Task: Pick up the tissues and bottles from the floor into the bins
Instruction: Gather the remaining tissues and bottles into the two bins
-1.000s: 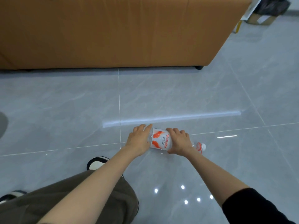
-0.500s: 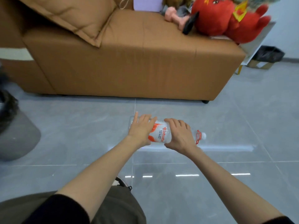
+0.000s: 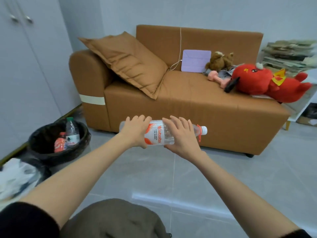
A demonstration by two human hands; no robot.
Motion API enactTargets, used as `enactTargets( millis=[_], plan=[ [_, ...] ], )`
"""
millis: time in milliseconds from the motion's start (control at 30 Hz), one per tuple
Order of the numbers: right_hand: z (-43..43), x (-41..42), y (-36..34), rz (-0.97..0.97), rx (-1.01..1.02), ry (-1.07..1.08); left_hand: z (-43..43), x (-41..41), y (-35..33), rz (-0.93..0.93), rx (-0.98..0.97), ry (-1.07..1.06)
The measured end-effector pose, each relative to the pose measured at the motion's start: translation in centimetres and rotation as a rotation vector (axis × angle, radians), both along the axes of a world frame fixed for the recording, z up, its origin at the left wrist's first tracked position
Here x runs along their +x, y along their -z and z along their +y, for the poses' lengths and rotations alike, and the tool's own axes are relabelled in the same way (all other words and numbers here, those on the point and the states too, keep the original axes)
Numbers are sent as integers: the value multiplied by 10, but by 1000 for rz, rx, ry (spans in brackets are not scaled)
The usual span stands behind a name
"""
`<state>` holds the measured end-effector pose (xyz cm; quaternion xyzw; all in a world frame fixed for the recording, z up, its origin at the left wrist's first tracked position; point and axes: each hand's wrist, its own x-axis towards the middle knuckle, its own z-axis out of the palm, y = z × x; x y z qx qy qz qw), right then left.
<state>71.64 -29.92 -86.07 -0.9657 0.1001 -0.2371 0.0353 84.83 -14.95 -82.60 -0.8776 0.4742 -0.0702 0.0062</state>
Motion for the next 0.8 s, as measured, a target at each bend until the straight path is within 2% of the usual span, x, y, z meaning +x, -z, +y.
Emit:
enactTargets(
  millis=[100,267,533,700,800],
  plan=[
    [32,30,-14,-28,-36,-86,49,18,-10,41,-53,-109],
    [111,89,-42,69,-103,-279,142,45,-20,50,-104,-284],
    [197,157,-59,125,-227,-366,254,77,-7,86,-250,-496],
    [225,188,-52,-85,-97,-381,295,95,6,207,-362,-671],
    [242,201,-55,-128,226,-303,306,105,11,354,-526,-746]
  ],
)
